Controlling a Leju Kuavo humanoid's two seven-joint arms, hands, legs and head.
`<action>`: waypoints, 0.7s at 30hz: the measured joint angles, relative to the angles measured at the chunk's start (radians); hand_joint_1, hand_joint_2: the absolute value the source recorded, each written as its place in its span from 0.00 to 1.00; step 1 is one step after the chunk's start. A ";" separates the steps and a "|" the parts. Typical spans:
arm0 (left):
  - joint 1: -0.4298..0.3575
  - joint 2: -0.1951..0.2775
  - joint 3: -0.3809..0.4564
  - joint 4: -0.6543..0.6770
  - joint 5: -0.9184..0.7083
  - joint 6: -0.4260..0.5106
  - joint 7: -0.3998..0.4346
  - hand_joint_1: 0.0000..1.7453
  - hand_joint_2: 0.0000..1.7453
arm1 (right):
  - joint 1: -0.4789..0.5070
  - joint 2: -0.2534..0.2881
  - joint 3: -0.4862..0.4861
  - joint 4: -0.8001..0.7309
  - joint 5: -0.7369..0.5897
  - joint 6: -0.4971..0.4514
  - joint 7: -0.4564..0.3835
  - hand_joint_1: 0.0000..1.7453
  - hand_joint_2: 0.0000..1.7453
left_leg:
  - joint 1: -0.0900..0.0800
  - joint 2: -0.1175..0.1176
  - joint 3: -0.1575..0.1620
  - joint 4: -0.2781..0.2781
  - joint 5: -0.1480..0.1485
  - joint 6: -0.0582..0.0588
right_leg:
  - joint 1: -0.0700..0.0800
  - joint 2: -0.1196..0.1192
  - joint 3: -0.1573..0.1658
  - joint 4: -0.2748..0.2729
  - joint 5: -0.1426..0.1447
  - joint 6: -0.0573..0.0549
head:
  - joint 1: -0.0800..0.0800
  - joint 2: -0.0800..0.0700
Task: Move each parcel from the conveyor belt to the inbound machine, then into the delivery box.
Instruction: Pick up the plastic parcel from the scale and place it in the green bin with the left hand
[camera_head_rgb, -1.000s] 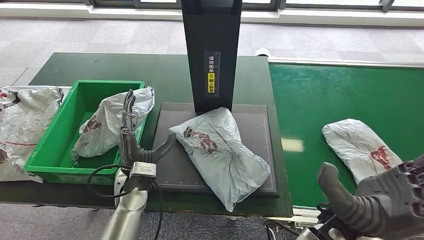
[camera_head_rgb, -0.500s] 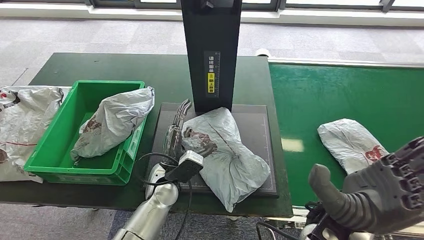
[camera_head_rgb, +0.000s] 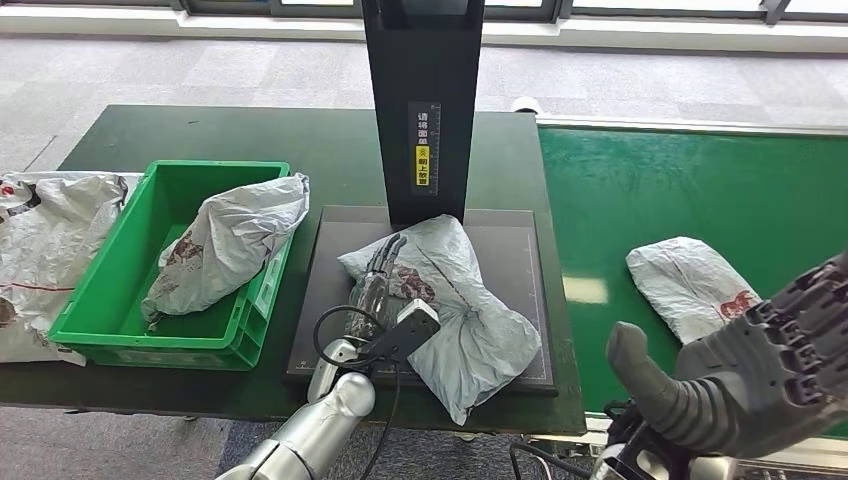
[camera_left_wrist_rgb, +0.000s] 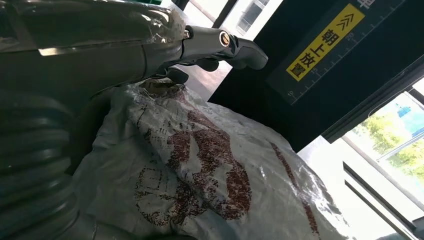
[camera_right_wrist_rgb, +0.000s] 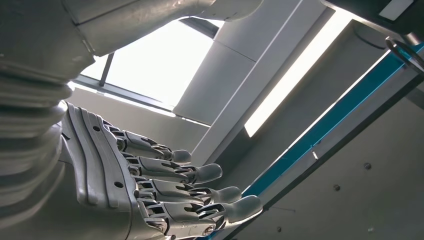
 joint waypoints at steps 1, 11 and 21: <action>-0.005 0.000 -0.001 0.013 -0.003 0.001 0.007 0.00 1.00 | 0.000 0.000 0.000 0.001 0.000 0.000 0.000 0.00 1.00 | 0.000 0.000 0.000 0.000 0.000 0.000 | 0.000 0.000 0.000 0.000 0.000 0.000 | 0.000 0.000; -0.073 -0.001 -0.128 0.174 -0.207 -0.090 0.250 0.91 1.00 | -0.001 0.000 0.000 0.015 -0.012 0.000 0.000 0.00 1.00 | 0.000 -0.002 0.002 0.000 0.000 0.000 | 0.000 -0.003 0.004 0.000 -0.001 0.000 | 0.000 0.000; -0.093 -0.001 -0.199 0.217 -0.232 -0.114 0.275 1.00 1.00 | -0.002 0.000 0.000 0.029 -0.014 0.000 0.000 0.00 1.00 | 0.000 -0.003 0.007 0.000 -0.001 0.002 | 0.000 -0.005 0.010 0.000 -0.001 0.001 | 0.000 0.000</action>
